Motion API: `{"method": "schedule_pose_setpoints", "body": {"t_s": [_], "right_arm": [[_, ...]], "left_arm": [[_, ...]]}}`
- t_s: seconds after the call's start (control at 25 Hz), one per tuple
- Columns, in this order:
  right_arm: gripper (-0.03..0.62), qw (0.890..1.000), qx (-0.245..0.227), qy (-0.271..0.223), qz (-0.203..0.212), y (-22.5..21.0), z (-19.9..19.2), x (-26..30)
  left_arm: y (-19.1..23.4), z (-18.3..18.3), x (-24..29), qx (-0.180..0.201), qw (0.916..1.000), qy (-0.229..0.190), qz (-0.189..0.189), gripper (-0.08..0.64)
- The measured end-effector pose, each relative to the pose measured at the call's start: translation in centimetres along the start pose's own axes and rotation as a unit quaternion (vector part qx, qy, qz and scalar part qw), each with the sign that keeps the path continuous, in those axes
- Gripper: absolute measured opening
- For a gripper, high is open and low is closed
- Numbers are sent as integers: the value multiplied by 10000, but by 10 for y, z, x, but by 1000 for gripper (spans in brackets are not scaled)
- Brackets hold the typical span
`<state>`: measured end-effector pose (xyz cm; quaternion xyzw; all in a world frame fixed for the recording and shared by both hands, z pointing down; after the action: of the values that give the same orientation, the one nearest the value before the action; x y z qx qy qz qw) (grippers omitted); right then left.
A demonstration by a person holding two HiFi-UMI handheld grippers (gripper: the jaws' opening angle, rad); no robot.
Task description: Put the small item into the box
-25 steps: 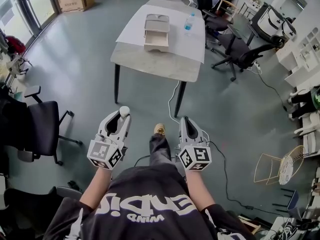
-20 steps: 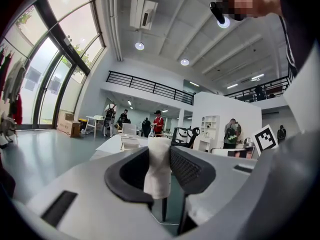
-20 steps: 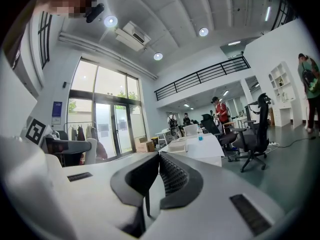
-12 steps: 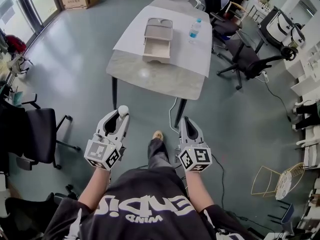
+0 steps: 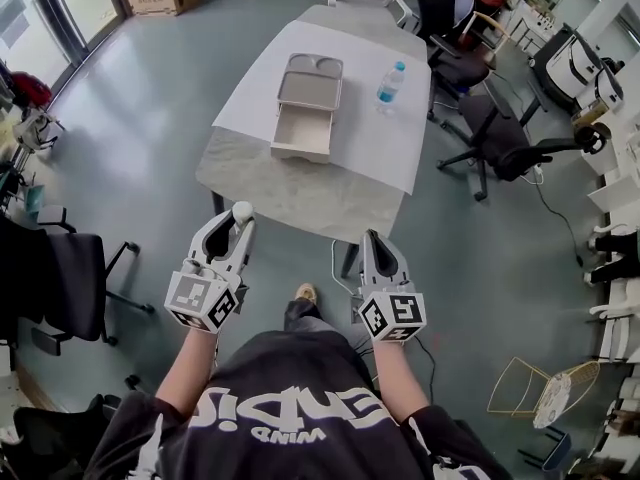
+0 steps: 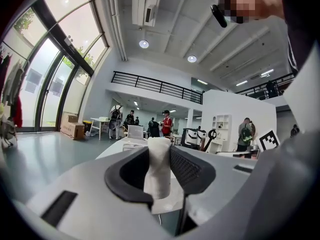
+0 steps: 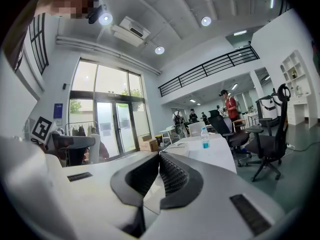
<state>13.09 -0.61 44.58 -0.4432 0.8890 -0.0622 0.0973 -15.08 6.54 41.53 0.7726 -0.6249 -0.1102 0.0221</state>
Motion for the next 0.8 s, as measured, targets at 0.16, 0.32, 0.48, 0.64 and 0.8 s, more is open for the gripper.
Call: {"method": "schedule_pose_setpoints", "body": {"t_s": [0.16, 0.32, 0.48, 0.64, 0.8], "right_arm": [[24, 9999, 13, 50, 100, -28, 3, 38], [23, 9997, 2, 124, 227, -55, 2, 66], [24, 9996, 9, 119, 252, -69, 3, 90], [24, 9996, 75, 108, 236, -74, 4, 112], [24, 9996, 98, 102, 243, -80, 5, 132]], "left_arm": [[8, -3, 46, 24, 10000, 11, 80, 135], [12, -9, 84, 77, 9998, -54, 167, 135], [24, -9, 110, 195, 9995, -56, 231, 135], [39, -3, 132, 275, 9993, -61, 258, 135], [50, 3, 161, 371, 9991, -112, 150, 135]]}}
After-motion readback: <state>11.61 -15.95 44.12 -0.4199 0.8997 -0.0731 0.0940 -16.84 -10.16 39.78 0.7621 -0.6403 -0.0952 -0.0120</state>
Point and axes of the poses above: the fingertips, and each gripper's own axes: x forward along the fingers, y to its left, z out of its top, the point moved 7 cm from there along -x, backward along the fingers, and after that the axes turned 13 degrees about -y, right-handed, at the moved point
